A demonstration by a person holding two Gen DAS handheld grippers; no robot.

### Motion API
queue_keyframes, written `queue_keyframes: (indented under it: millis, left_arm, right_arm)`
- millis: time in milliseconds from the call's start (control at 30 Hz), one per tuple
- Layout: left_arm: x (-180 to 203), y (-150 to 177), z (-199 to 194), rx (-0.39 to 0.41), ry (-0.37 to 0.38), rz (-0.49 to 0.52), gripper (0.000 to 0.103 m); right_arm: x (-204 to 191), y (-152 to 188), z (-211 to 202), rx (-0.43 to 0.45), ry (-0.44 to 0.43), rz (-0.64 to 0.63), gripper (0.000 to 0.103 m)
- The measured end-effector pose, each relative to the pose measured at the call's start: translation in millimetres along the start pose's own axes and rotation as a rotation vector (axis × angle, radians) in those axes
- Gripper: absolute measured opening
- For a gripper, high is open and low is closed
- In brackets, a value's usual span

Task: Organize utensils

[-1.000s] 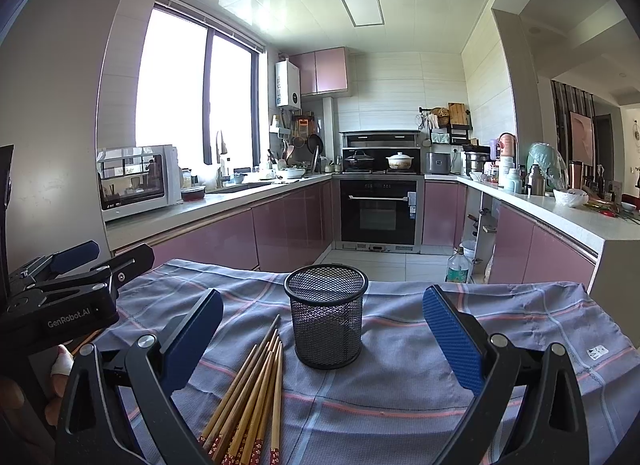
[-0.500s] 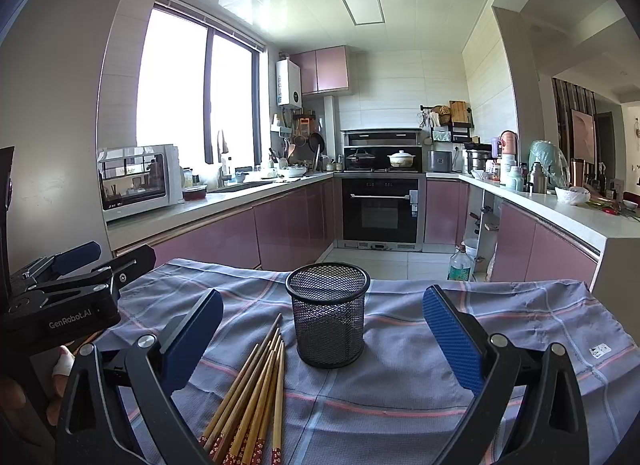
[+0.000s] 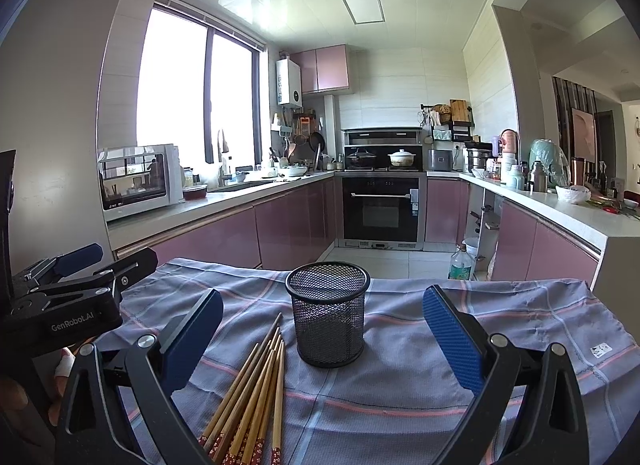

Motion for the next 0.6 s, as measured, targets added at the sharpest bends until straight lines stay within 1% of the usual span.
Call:
queue_keyframes:
  millis: [300,600]
  left_arm:
    - [0.1,0.0,0.0,0.000,0.000,-0.001,0.097]
    - [2.0,2.9,3.2,-0.012,0.009,0.000,0.097]
  right_arm:
    - [0.3,0.1,0.6,-0.003,-0.004,0.002,0.096]
    - [4.6,-0.9,0.3,-0.024,-0.010,0.003,0.096]
Point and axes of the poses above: each gripper's, at about its wrist camera, not at the fingertips, and z roughly the way its jaws point, x to its right, y to its underside, the point moved 6 cm from there along z, roughly the way its jaws point, and after that the axes turned 6 degrees about x, right-handed, at the moved point
